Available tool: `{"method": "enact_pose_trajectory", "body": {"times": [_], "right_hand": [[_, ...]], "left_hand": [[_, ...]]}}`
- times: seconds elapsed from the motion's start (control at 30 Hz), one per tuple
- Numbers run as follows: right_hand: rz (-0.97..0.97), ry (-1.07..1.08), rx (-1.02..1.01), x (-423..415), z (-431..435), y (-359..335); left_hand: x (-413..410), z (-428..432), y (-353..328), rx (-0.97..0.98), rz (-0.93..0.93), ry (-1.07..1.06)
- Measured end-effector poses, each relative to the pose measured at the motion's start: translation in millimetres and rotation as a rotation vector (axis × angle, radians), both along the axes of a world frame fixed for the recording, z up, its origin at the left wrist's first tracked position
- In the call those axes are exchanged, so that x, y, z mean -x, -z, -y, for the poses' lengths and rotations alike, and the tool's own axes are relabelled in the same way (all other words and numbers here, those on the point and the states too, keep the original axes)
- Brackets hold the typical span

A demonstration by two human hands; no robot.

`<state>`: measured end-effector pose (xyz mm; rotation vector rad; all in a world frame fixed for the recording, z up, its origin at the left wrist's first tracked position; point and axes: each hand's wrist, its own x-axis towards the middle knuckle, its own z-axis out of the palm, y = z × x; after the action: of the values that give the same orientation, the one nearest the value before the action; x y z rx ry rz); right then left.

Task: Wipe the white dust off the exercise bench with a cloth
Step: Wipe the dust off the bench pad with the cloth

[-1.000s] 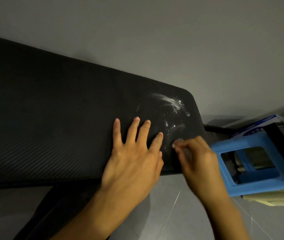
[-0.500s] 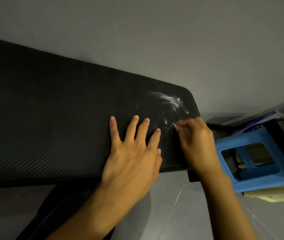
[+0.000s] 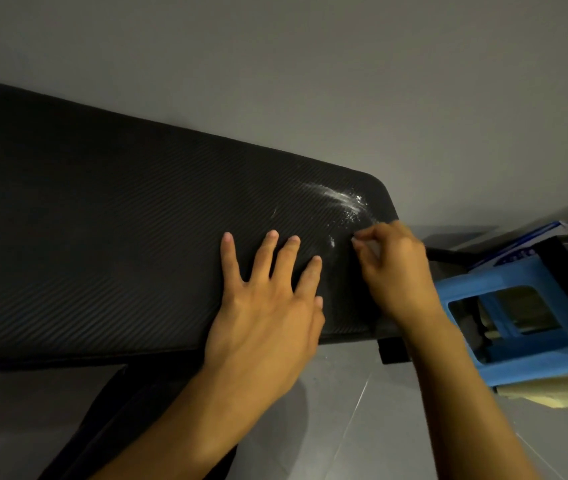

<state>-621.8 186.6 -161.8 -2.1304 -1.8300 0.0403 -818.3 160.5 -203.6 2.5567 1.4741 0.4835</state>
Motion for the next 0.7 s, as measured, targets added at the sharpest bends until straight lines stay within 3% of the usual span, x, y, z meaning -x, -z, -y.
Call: {"method": "enact_pose_trajectory", "body": {"times": [0.2, 0.4, 0.57, 0.7], "right_hand": [[-0.091, -0.204, 0.017, 29, 46, -1], [-0.009, -0.030, -0.008, 6, -10, 2], [-0.098, -0.198, -0.001, 33, 25, 2], [-0.039, -0.171, 0.013, 14, 22, 0]], "left_hand": [[-1, 1, 1, -0.013, -0.005, -0.006], [-1, 1, 1, -0.012, -0.027, -0.007], [-2, 2, 1, -0.021, -0.029, -0.005], [-3, 2, 0, -0.010, -0.028, -0.010]]}}
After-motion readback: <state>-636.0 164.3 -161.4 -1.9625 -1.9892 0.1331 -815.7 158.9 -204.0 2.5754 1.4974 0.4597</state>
